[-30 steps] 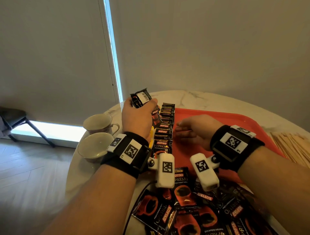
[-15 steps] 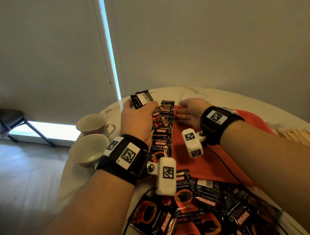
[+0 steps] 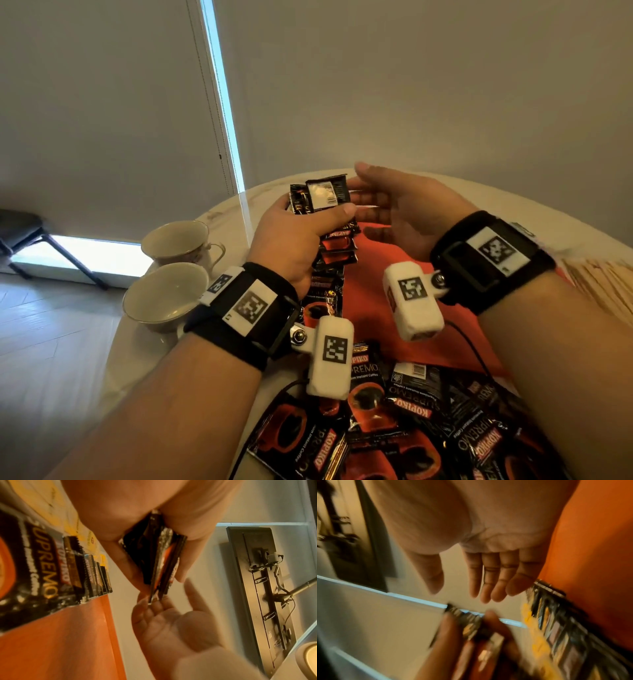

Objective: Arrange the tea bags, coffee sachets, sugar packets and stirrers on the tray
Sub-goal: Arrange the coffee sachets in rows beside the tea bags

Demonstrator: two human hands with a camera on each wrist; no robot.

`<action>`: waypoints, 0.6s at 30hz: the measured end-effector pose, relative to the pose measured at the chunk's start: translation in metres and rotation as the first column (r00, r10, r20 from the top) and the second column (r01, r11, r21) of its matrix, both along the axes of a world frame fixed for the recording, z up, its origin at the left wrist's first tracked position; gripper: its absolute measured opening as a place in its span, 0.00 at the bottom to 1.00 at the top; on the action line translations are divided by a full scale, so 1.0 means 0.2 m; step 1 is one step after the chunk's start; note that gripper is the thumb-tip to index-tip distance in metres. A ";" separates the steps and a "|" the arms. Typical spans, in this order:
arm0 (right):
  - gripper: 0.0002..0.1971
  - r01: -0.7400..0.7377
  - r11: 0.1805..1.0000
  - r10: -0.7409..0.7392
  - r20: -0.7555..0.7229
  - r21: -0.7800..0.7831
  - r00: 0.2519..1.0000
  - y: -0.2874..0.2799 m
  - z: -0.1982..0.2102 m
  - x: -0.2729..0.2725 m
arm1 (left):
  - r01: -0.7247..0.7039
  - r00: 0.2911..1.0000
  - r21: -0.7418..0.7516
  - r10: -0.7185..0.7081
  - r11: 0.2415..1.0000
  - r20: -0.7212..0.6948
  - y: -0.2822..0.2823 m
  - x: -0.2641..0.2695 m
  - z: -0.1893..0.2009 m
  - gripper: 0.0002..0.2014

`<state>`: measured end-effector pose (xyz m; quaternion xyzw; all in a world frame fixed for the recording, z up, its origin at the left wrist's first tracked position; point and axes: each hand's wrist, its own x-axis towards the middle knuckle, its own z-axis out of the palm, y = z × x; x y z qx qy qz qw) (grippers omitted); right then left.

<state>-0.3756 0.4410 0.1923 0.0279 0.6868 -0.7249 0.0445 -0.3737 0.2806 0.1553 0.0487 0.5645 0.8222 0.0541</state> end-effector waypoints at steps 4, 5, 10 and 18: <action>0.04 0.019 0.997 -0.010 -0.137 0.069 0.990 -0.01 -0.04 0.06 | 0.082 0.996 0.000 -0.082 0.997 0.034 0.01 0.05 0.02 0.20; 0.06 0.029 0.998 -0.020 -0.141 0.063 0.990 0.00 -0.05 0.05 | 0.098 0.993 0.006 -0.098 0.995 0.060 0.01 0.06 0.02 0.20; 0.09 0.154 0.984 -0.167 -0.188 -0.086 0.968 0.05 -0.01 0.04 | -0.022 0.976 0.103 -0.001 0.994 0.216 0.01 0.02 0.02 0.18; 0.12 0.104 0.969 0.005 -0.437 0.225 0.899 0.01 -0.03 0.05 | -0.148 0.963 0.141 0.110 0.979 0.247 -0.01 -0.01 0.03 0.19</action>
